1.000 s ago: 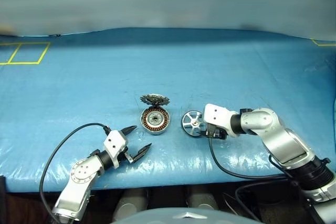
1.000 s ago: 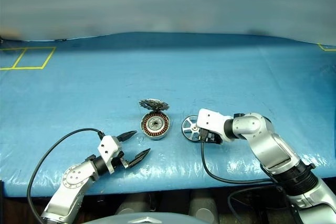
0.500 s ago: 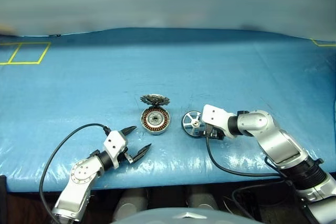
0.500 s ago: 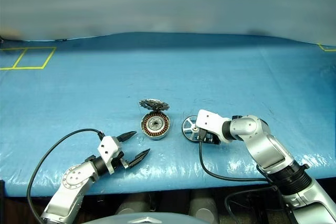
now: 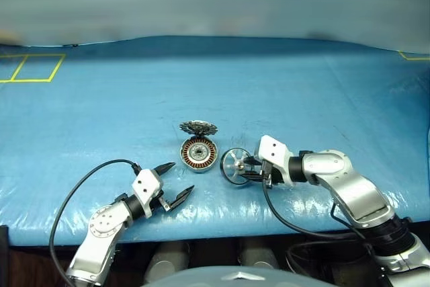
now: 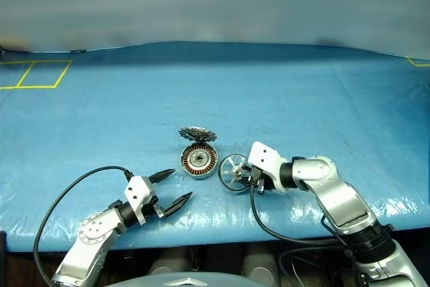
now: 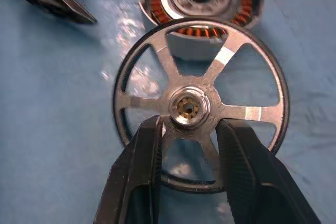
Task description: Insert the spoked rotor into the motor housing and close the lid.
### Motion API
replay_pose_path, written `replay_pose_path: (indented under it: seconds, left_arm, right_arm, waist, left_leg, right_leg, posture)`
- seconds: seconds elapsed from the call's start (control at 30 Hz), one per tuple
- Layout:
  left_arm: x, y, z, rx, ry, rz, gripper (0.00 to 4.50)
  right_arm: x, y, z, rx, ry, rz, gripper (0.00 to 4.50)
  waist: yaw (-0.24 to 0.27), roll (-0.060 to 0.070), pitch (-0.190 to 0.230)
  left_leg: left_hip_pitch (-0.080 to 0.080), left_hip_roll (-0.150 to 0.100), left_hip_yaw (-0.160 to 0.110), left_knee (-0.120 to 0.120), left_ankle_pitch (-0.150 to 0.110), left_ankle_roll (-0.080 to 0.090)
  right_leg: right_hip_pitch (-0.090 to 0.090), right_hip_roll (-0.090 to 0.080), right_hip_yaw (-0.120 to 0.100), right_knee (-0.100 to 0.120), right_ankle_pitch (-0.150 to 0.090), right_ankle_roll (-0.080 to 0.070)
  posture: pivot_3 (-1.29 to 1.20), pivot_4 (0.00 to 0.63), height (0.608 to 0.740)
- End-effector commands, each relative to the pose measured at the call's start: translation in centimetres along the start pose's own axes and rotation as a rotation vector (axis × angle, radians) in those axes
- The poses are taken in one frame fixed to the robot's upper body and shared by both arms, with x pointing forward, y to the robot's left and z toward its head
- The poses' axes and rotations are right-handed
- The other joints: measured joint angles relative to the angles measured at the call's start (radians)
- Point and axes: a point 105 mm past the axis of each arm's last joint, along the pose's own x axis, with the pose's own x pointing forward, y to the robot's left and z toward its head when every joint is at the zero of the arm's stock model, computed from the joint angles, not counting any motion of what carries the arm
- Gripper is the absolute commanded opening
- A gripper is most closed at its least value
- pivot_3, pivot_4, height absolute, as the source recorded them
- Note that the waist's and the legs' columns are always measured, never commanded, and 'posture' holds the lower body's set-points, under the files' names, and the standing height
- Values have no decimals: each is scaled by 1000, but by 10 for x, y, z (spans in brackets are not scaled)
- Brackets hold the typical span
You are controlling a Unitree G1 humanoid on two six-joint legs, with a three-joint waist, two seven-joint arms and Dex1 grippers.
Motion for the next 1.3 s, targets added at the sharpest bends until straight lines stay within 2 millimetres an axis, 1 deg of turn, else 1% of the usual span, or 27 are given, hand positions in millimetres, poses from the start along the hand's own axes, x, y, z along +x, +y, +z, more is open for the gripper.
replay_pose_path:
  seconds: [0.03,0.2,0.3,0.37,0.47,0.67,0.73,0.83,1.0,1.13,1.17,1.27,1.3]
  left_arm:
    - [-1,6,17,41,-78,18,4463]
    - [-1,8,20,45,-99,20,4463]
    - [-1,9,20,48,-98,23,4463]
    - [-1,9,19,49,-93,29,4463]
    - [-3,9,18,48,-87,34,4463]
    - [-3,7,16,42,-81,31,4463]
    - [-2,7,16,40,-81,28,4463]
    - [-1,7,16,40,-79,23,4463]
    - [-2,8,16,48,-72,24,4463]
    - [-3,8,15,46,-65,26,4463]
    - [-3,7,14,45,-64,27,4463]
    - [-4,7,14,43,-62,27,4463]
    - [-4,7,14,42,-62,28,4463]
  right_arm:
    - [1,5,25,4,-122,40,1273]
    - [15,-1,32,33,-169,27,1273]
    - [18,-3,36,37,-187,25,1273]
    - [20,-4,33,17,-159,22,1273]
    - [18,-4,24,-19,-101,8,1273]
    - [9,1,10,-125,30,-3,1273]
    - [9,1,7,-141,49,-18,1273]
    - [11,2,6,-147,43,-29,1273]
    - [17,-2,9,-181,29,-79,1273]
    - [19,3,15,-183,6,-71,1273]
    - [19,4,15,-182,4,-69,1645]
    - [21,8,15,-183,0,-65,2421]
    - [21,10,14,-185,5,-59,2421]
  waist:
    - [0,0,0]
    - [2,0,0]
    - [2,0,0]
    - [2,0,0]
    - [2,0,0]
    - [3,0,0]
    - [2,0,0]
    - [2,0,0]
    - [2,0,0]
    - [3,0,0]
    - [3,0,0]
    - [3,0,0]
    - [3,0,0]
  left_leg:
    - [0,0,0,0,0,0]
    - [1,0,0,0,0,0]
    - [1,0,0,0,0,0]
    - [1,-1,0,0,0,0]
    - [1,-1,0,0,0,0]
    - [1,-1,0,0,0,0]
    - [1,-1,0,0,0,0]
    - [1,0,0,0,0,0]
    - [1,0,0,0,0,0]
    - [1,-1,0,0,0,0]
    - [1,-1,0,0,0,0]
    - [1,-1,0,0,0,0]
    - [1,-1,0,0,0,0]
  right_leg:
    - [0,0,0,0,0,1]
    - [0,1,0,0,-2,3]
    - [0,1,0,0,1,-1]
    - [0,1,0,0,1,-1]
    - [0,1,0,0,1,-1]
    - [0,1,0,0,1,-1]
    - [0,1,0,0,0,0]
    - [0,1,0,0,-2,3]
    - [0,1,0,0,-1,3]
    - [0,1,0,0,0,1]
    - [0,1,0,0,0,1]
    - [0,1,0,0,0,1]
    - [0,1,0,0,0,1]
  posture:
    - [0,150,740]
    - [0,150,740]
    - [0,150,740]
    - [0,150,740]
    - [0,150,740]
    - [0,150,740]
    - [0,150,740]
    - [0,150,740]
    - [0,150,740]
    - [0,150,740]
    - [0,150,740]
    - [0,150,740]
    - [0,150,740]
